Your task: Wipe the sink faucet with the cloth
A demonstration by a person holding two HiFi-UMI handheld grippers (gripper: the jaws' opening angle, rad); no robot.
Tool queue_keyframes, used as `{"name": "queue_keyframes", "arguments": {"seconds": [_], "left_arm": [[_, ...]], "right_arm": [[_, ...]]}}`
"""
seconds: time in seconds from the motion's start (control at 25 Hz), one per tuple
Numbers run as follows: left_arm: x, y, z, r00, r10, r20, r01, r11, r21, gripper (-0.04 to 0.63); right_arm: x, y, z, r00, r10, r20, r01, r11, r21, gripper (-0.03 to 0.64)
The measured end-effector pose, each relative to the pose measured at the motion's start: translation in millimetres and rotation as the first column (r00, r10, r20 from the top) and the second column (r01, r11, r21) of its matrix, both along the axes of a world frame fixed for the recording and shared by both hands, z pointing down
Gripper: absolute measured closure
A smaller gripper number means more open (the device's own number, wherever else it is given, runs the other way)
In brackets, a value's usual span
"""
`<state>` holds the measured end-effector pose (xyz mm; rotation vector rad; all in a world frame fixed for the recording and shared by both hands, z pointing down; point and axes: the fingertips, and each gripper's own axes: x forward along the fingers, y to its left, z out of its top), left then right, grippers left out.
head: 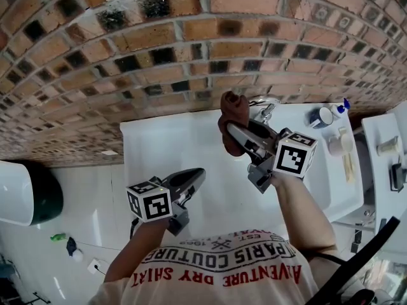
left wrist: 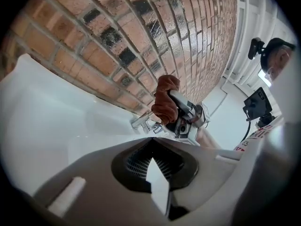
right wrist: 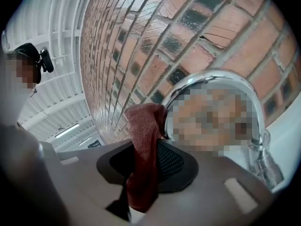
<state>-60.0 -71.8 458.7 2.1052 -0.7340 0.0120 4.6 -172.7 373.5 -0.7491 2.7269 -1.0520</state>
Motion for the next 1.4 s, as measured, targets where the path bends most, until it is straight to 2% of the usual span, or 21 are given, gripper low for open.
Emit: {"name": "queue_keyframes", "arguments": {"seconds": [0.4, 0.84, 1.12, 1.4], "left_arm": [[1, -2, 2, 1.0, -0.002, 0.0, 0.002, 1.0, -0.002, 0.595], [2, -4, -4, 1.0, 0.006, 0.004, -0.006, 1.0, 0.01, 0.595], [4, -6, -6, 1.0, 0.013, 0.009, -0.013, 1.0, 0.015, 0.595], [10, -8, -8, 1.0, 0.017, 0.017, -0.018, 1.0, 0.016, 0.595]], "right_arm": [[3, -5, 8, 1.0, 0.017, 0.01, -0.016, 1.0, -0.025, 0.512], [14, -7, -7, 0.999, 0.034, -0.003, -0.034, 0.999, 0.007, 0.512], [42, -13, -25, 0.996, 0.083, 0.038, -0.084, 0.996, 0.03, 0.512], [91, -23, -30, 0.983, 0.173, 0.053, -0.175, 0.984, 0.034, 0.512]]}}
